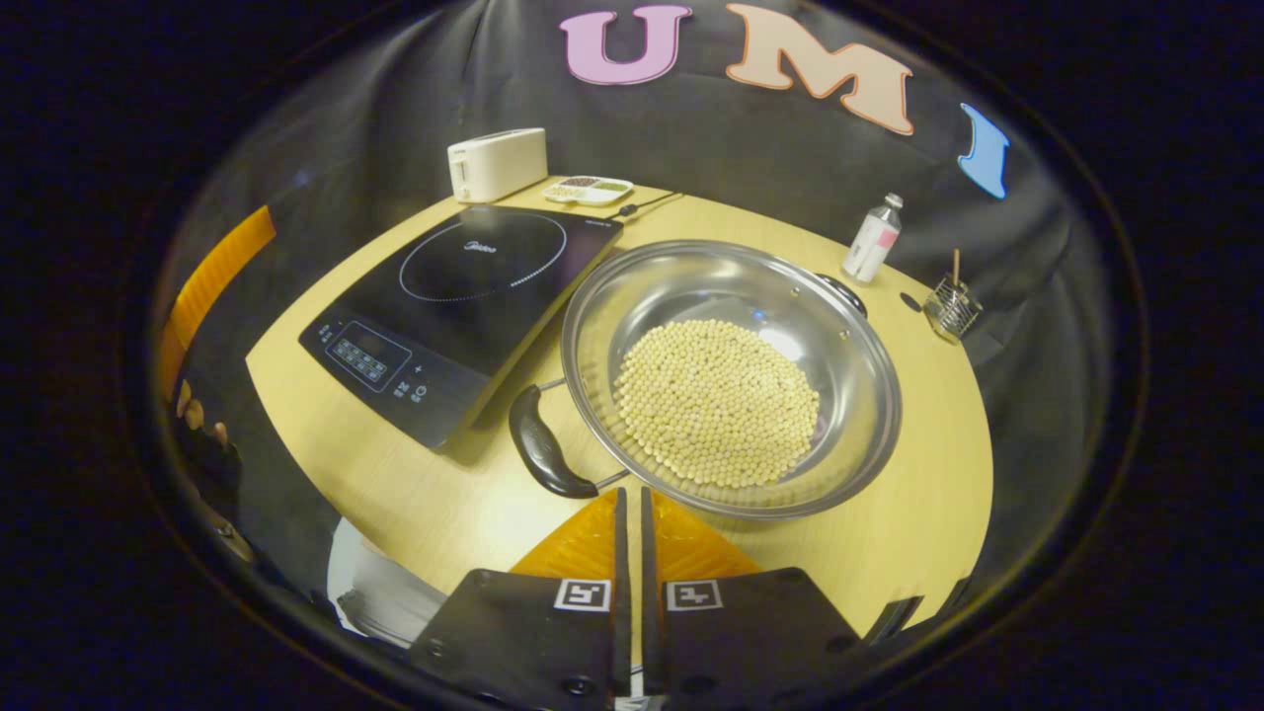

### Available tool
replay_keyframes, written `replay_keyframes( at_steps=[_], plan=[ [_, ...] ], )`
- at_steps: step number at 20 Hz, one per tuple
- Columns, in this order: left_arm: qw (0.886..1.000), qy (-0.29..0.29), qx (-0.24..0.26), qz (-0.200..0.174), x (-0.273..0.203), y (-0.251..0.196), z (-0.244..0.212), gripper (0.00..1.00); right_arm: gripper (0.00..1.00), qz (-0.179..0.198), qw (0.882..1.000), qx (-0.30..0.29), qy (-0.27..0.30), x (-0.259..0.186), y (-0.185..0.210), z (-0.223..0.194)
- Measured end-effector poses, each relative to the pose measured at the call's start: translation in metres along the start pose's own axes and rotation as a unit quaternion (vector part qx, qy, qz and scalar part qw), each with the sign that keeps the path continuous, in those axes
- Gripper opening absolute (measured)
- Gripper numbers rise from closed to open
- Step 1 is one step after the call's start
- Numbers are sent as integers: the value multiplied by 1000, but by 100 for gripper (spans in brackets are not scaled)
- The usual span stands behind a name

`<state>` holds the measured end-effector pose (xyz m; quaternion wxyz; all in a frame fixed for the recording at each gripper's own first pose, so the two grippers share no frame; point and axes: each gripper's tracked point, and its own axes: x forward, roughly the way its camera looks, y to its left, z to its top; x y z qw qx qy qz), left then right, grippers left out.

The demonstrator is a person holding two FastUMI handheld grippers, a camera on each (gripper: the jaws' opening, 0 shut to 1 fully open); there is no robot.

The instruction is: First push the handle of the pot to place it horizontally, then grasp the pot with both hands and set it on the induction cooktop.

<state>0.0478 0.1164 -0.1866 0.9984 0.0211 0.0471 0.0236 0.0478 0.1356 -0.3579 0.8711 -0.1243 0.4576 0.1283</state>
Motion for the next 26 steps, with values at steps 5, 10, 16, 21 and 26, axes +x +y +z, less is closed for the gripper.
replay_keyframes(
  at_steps=[5, 10, 16, 21, 26],
  plan=[
    [1000, 0, -2, 11, 3, 8, -1, 87, 3, -8, 1000, -9, 16, 19, 9, 5],
    [1000, 12, -7, 10, 8, 10, -10, 86, 4, 1, 1000, -17, 22, 26, 30, 13],
    [1000, 10, -7, 11, 8, 12, -9, 86, 3, -5, 999, -35, 18, 42, 45, 33],
    [1000, 21, -16, 4, 9, 9, -17, 86, 2, 1, 999, -29, 14, 55, 57, 54],
    [999, 27, -20, 2, 11, 7, -21, 82, 0, 0, 1000, -28, 13, 69, 65, 73]
  ],
)
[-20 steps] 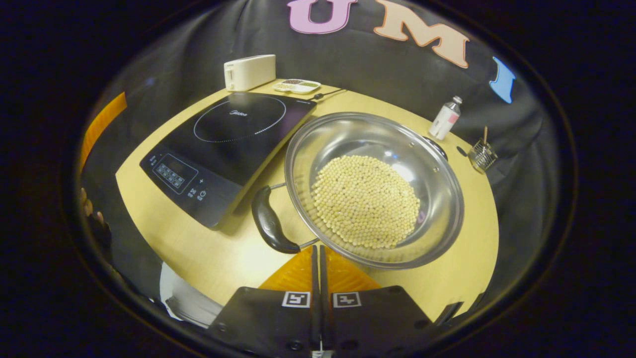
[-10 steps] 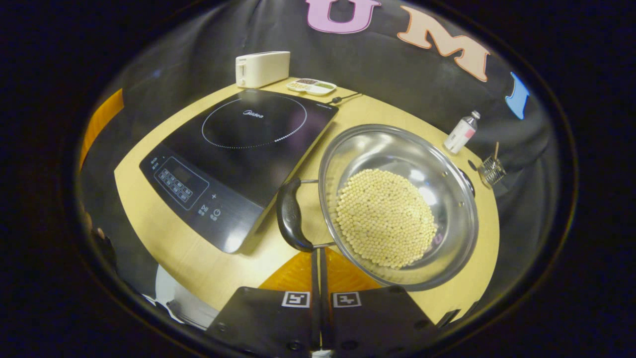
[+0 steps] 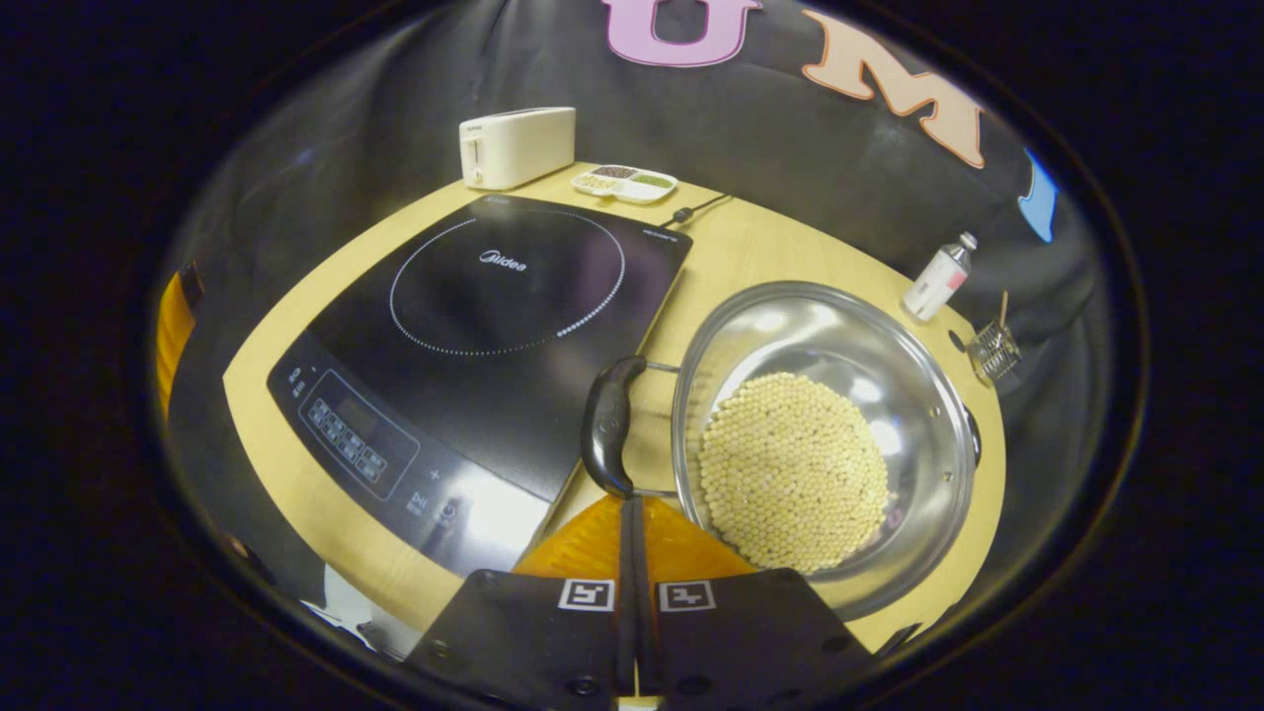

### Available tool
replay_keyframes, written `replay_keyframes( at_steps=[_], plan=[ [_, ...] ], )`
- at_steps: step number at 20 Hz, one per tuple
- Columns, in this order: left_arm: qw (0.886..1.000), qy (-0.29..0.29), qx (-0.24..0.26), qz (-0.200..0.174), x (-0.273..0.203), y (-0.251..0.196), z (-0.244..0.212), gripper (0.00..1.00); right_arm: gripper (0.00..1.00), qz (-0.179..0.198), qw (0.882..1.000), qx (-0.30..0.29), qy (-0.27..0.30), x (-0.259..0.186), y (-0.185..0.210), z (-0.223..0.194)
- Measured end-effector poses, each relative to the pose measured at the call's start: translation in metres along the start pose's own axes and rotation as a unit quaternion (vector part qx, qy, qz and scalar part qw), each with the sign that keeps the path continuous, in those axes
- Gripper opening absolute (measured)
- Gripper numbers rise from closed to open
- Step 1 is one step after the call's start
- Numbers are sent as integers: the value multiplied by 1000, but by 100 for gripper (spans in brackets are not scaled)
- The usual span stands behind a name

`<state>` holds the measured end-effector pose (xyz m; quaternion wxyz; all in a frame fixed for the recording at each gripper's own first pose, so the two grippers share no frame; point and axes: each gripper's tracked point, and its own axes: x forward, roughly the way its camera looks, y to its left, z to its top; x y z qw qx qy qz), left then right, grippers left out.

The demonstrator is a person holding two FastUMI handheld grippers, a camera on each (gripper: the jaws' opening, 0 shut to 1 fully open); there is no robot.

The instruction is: First push the handle of the pot to place it horizontally, then grasp the pot with both hands and set it on the induction cooktop.

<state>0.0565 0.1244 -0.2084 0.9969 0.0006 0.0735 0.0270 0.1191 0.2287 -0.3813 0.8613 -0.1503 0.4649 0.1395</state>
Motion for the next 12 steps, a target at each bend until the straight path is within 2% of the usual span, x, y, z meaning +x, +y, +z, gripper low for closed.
replay_keyframes(
  at_steps=[1, 2, 4, 6, 9, 12],
  plan=[
    [1000, 0, 0, -1, 0, 0, -1, 87, 2, -1, 1000, -3, -2, 2, 0, 3],
    [1000, 1, -1, -1, 0, -1, -1, 87, 0, 2, 1000, -3, -3, 3, 2, 5],
    [1000, 2, -8, -6, 0, -3, -2, 87, 4, 24, 1000, 2, 3, 1, 11, -1],
    [1000, 8, -15, -12, 2, -6, -6, 86, 2, 50, 999, 3, -8, -10, 16, -4],
    [999, 20, -32, -17, 4, -11, -14, 87, 4, 89, 994, 13, -57, -42, 14, 2],
    [999, 30, -31, -18, 4, -18, -19, 87, 4, 78, 990, 6, -121, -64, -25, 20]
  ],
)
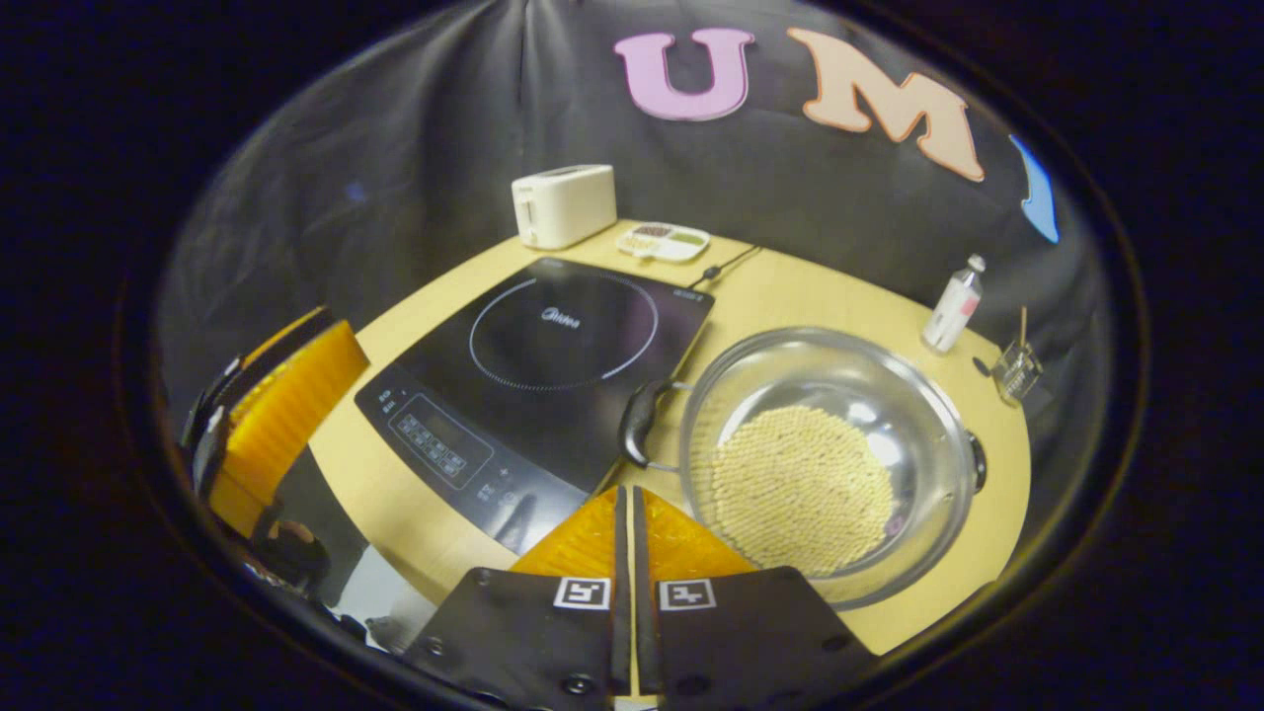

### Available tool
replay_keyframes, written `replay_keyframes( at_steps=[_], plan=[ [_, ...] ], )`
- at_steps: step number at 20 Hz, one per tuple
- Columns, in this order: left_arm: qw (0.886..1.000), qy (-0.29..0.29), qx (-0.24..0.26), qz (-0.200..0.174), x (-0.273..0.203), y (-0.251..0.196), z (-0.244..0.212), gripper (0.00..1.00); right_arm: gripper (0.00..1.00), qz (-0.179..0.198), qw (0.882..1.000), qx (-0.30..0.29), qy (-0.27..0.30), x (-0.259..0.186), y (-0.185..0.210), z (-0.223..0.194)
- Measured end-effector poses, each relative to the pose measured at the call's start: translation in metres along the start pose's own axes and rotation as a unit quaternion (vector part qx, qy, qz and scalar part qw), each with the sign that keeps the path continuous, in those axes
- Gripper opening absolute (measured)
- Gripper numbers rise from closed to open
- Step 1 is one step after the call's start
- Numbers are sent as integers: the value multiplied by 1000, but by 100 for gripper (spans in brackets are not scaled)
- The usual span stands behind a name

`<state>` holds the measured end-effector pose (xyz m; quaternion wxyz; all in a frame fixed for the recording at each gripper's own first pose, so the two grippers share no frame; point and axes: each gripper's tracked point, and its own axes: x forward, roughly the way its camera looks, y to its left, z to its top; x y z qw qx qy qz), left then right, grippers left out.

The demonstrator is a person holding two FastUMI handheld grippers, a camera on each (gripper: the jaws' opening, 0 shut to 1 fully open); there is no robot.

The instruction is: First push the handle of the pot to place it horizontally, then grasp the pot with both hands and set it on the induction cooktop.

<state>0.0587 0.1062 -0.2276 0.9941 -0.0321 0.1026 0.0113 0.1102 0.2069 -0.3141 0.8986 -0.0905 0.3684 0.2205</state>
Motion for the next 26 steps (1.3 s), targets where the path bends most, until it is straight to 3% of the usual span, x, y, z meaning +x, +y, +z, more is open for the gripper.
replay_keyframes(
  at_steps=[8, 12, 14, 15, 17, 18, 19, 21, 22, 24, 26],
  plan=[
    [999, -25, -35, -1, -7, -44, 20, 86, 5, -33, 994, -19, -100, -16, -75, 33],
    [999, -4, -32, -18, 7, -70, 19, 87, 6, -88, 986, -15, -140, -31, -140, 47],
    [999, 14, -31, -25, 18, -84, 13, 82, 8, -103, 985, -5, -139, -38, -173, 41],
    [999, 20, -32, -27, 24, -90, 10, 87, 8, -105, 985, 2, -137, -41, -185, 38],
    [997, 42, -40, -40, 34, -110, 1, 87, 8, -120, 982, 9, -144, -40, -215, 34],
    [996, 56, -46, -45, 37, -120, -4, 87, 19, -128, 980, 11, -149, -45, -226, 32],
    [996, 68, -49, -42, 42, -125, -11, 87, 22, -139, 978, 12, -157, -48, -240, 32],
    [996, 78, -42, -21, 51, -129, -19, 87, 47, -147, 976, 25, -161, -50, -259, 30],
    [996, 78, -31, -9, 55, -129, -20, 87, 55, -152, 975, 32, -159, -47, -270, 26],
    [996, 83, -14, 10, 62, -132, -27, 87, 66, -155, 975, 47, -150, -37, -285, 19],
    [995, 96, -13, 21, 70, -137, -39, 87, 70, -154, 977, 62, -134, -22, -295, 10]
  ],
)
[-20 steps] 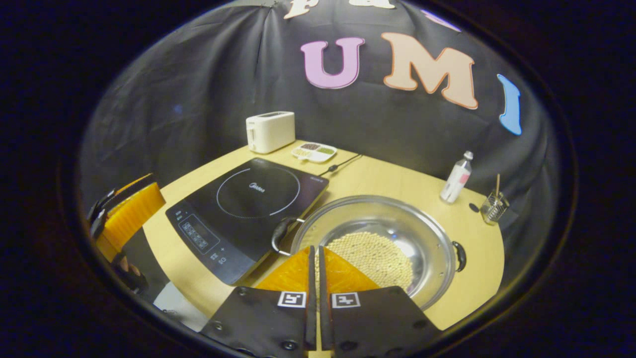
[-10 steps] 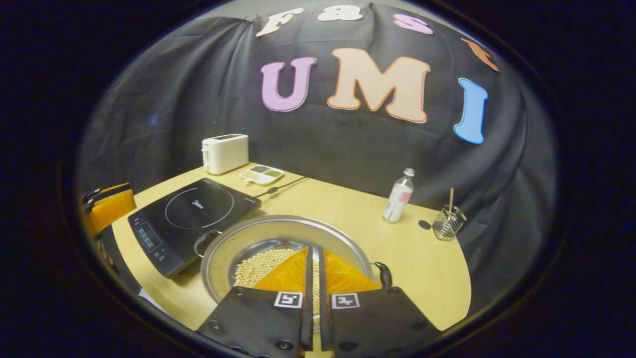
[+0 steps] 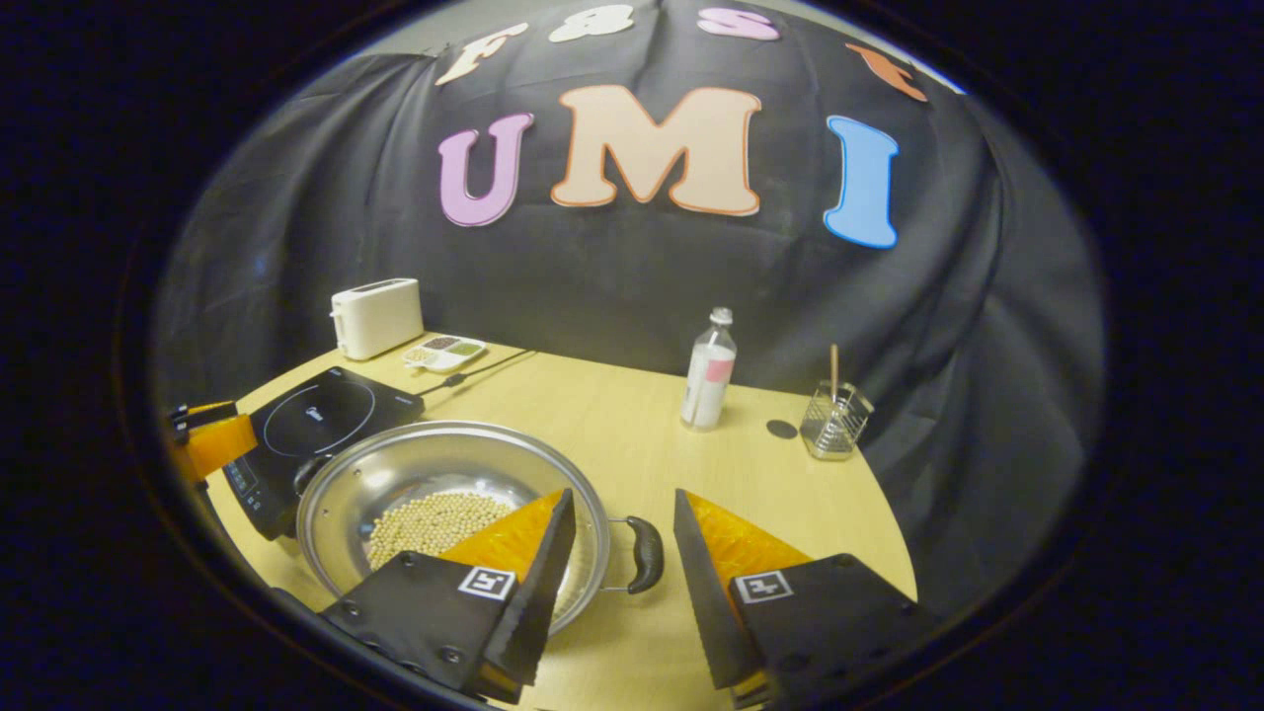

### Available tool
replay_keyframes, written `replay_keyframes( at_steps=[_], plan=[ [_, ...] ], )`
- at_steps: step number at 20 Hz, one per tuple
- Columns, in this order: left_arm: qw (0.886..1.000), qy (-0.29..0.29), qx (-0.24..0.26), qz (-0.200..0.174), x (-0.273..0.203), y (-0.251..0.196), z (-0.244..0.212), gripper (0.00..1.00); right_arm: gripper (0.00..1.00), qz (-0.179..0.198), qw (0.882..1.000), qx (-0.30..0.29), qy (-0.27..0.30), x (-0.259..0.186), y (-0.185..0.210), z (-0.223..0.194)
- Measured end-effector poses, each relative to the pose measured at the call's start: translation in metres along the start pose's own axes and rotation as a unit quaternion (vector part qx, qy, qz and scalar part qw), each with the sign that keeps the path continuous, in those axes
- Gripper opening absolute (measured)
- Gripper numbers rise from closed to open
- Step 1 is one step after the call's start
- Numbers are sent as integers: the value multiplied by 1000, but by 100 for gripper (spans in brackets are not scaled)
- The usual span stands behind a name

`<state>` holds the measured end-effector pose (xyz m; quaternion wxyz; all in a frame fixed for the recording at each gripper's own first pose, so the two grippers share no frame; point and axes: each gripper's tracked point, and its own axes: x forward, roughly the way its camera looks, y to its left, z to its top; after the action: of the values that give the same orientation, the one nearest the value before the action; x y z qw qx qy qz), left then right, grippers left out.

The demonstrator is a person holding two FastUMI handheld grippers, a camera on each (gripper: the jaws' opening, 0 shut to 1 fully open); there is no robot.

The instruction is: First push the handle of the pot to place it horizontally, then grasp the pot with both hands and set it on the induction cooktop.

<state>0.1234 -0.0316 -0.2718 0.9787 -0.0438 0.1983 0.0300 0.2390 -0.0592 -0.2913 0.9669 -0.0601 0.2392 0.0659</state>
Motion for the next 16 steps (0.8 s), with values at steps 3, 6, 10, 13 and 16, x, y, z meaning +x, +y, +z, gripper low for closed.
replay_keyframes(
  at_steps=[3, 6, 10, 13, 16],
  plan=[
    [999, 36, -20, 9, 15, -5, -19, 87, 71, 16, 999, 9, 42, 20, -2, -20],
    [998, 55, -29, 22, 29, -2, -29, 87, 69, 27, 997, 24, 66, 34, -3, -31],
    [996, 67, -7, 51, 48, 7, -41, 76, 71, 43, 994, 36, 96, 46, 1, -48],
    [995, 84, 0, 56, 60, 8, -55, 76, 71, 48, 992, 30, 109, 53, 6, -57],
    [993, 101, 0, 61, 69, 9, -67, 76, 71, 45, 993, 8, 111, 59, 9, -62]
  ],
)
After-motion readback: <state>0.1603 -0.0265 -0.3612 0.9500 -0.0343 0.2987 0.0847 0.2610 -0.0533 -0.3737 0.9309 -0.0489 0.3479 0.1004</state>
